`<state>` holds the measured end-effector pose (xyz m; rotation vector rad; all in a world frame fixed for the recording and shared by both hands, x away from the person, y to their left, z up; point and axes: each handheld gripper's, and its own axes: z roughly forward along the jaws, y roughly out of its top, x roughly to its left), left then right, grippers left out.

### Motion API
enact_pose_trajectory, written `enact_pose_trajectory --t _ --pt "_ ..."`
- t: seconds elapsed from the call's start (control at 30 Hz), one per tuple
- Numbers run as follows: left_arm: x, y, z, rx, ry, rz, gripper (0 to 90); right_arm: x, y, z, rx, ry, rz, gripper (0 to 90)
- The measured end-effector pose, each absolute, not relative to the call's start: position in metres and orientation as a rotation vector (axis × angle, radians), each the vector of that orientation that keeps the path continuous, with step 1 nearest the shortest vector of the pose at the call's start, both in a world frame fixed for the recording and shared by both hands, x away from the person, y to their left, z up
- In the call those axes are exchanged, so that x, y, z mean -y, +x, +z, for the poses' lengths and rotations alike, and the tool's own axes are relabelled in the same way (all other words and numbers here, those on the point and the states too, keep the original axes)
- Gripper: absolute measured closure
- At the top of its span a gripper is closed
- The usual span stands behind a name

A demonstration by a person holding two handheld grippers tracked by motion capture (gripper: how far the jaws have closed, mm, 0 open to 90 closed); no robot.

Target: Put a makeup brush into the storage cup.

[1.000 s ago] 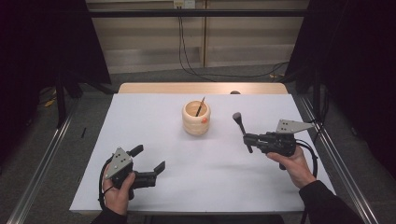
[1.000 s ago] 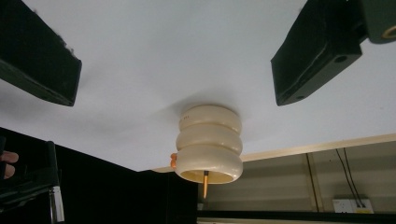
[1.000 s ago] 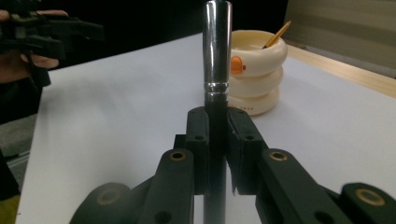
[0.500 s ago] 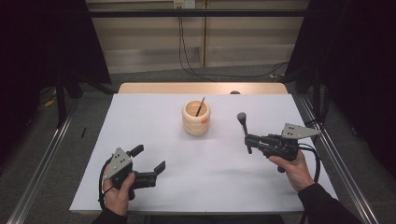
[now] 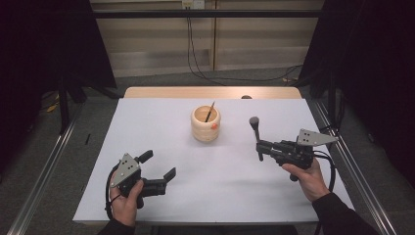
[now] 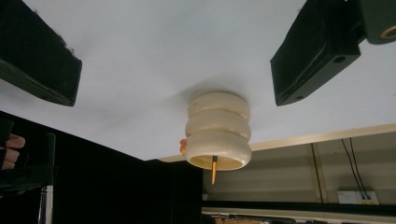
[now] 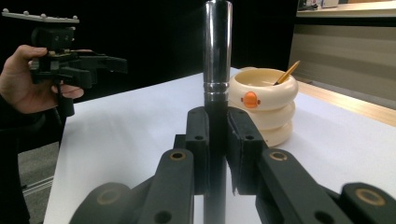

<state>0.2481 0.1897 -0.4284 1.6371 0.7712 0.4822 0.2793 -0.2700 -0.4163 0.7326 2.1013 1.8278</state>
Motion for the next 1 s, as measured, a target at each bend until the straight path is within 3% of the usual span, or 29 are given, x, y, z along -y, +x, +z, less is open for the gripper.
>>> enact_pose_trajectory --t 1.0 --pt "-0.137 0.27 -0.396 -0.609 1.683 0.453 2.1 0.25 0.279 -0.417 -2.128 0.708 1.853 79.9"
